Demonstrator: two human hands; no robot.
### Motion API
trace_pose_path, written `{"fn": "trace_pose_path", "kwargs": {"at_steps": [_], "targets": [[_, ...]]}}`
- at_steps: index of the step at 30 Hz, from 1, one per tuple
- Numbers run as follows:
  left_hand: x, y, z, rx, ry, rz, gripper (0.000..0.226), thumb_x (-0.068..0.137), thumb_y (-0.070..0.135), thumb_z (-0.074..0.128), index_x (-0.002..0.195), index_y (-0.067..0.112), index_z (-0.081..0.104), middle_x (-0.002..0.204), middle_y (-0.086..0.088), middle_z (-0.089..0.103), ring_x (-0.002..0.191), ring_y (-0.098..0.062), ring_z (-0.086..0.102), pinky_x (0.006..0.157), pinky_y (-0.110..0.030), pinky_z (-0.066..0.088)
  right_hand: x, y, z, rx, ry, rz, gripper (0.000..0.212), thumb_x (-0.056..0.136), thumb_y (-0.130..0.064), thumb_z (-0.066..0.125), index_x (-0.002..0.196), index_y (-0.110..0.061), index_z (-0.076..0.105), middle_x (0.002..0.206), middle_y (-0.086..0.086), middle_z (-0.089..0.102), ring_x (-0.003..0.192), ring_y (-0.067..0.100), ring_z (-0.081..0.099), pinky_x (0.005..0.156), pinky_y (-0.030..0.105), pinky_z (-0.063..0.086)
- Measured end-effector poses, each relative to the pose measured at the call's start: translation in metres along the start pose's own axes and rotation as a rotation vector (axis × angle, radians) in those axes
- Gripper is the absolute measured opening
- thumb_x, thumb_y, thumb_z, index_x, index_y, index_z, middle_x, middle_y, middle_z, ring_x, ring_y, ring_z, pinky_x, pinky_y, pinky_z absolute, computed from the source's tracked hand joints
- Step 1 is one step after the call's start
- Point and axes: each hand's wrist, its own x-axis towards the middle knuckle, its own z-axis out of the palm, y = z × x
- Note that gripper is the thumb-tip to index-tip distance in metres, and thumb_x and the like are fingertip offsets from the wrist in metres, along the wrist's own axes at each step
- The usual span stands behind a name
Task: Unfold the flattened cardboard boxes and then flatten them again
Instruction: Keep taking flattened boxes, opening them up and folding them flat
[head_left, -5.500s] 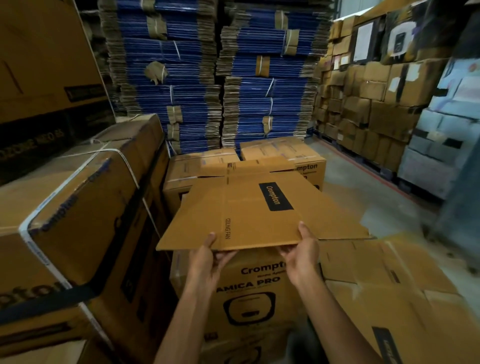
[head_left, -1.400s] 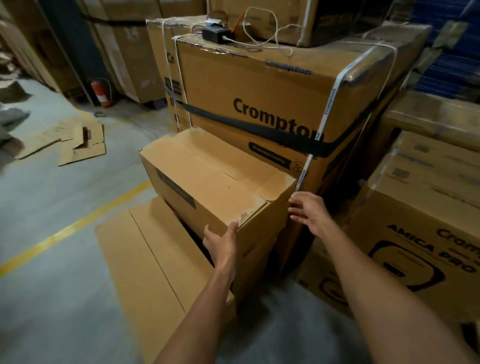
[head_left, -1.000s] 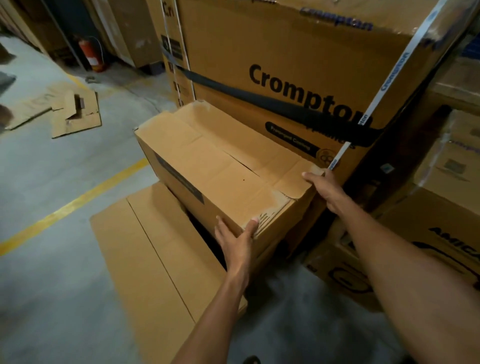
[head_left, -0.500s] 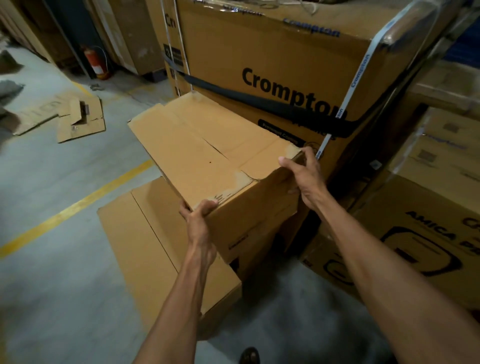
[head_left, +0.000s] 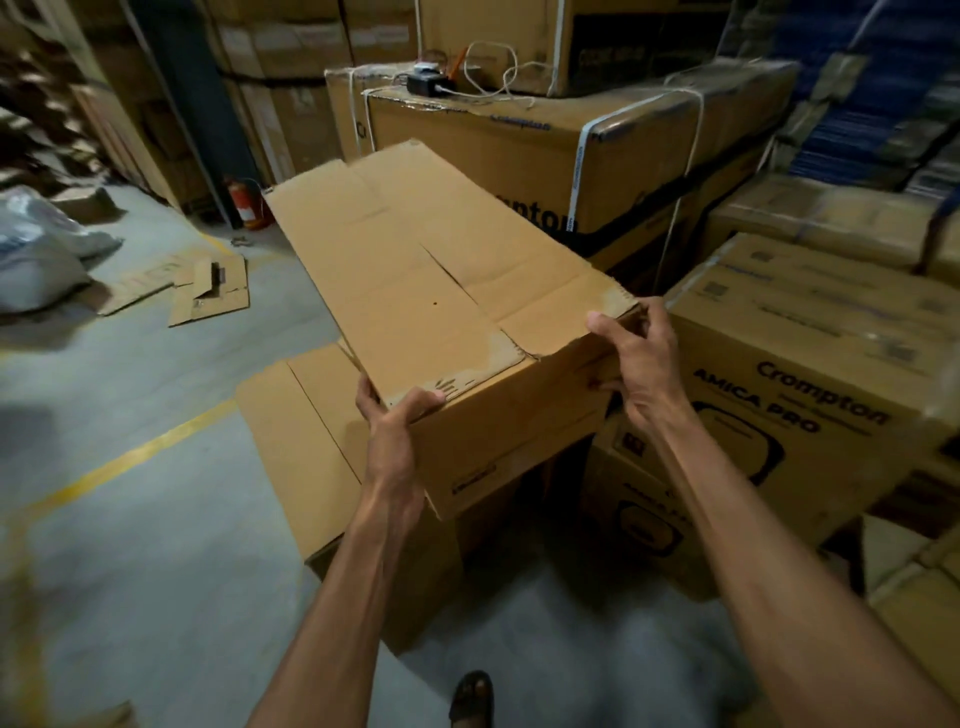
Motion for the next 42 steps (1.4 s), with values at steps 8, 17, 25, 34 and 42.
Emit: {"fn": "trace_pose_path", "kwargs": {"at_steps": [8,17,25,34,42], "targets": [[-0.158,-0.005,0.041,0.044,-0.203,0.1,0.094,0.079,0.017,0.076,0.148,0.055,0.024,0.133,-0.007,0.051,0.103,-0.034,0.063,0.063,-0.041,0.059,-0.126,-0.048,-0.139,0.174,0.117,-0.084,0.029,0.088,-0.022,0.076,0.107,-0.019,0.054,0.108,0.001,0.066,0.089,0.013,0.071,0.067,0.068,0.057],[-0.225,-0.018,0.087,0.165,-0.447,0.173,0.11,0.055,0.039,0.081,0.146,0.063,0.022,0.14,0.005,0.048,0.122,-0.03,0.054,0.101,-0.055,0.05,-0.202,-0.06,-0.239,0.309,0.313,-0.133,0.019,0.091,-0.018,0.072,0.098,-0.027,0.056,0.122,0.012,0.065,0.105,0.029,0.068,0.07,0.067,0.058],[-0.204,-0.01,0.147,0.242,-0.74,0.108,0.101,0.068,0.031,0.074,0.153,0.045,0.021,0.138,-0.004,0.051,0.115,-0.027,0.059,0.078,-0.032,0.051,-0.22,-0.068,-0.285,0.304,0.517,-0.229,0.026,0.091,-0.021,0.074,0.093,-0.03,0.05,0.107,0.001,0.066,0.098,0.03,0.068,0.068,0.058,0.058],[-0.129,-0.007,0.233,0.359,-0.924,0.067,0.09,0.072,0.028,0.069,0.151,0.033,0.026,0.135,-0.006,0.047,0.114,-0.03,0.057,0.09,-0.045,0.056,-0.174,-0.071,-0.295,0.267,0.716,-0.215,0.034,0.091,-0.023,0.074,0.101,-0.021,0.042,0.104,-0.004,0.057,0.092,0.012,0.061,0.072,0.059,0.059],[-0.003,-0.015,0.299,0.398,-0.978,0.01,0.085,0.071,0.032,0.066,0.148,0.036,0.031,0.132,-0.007,0.053,0.107,-0.029,0.06,0.07,-0.038,0.054,-0.067,-0.057,-0.262,0.197,0.844,-0.182,0.037,0.091,-0.024,0.075,0.112,-0.018,0.045,0.107,-0.005,0.058,0.093,0.013,0.063,0.073,0.059,0.058]]}}
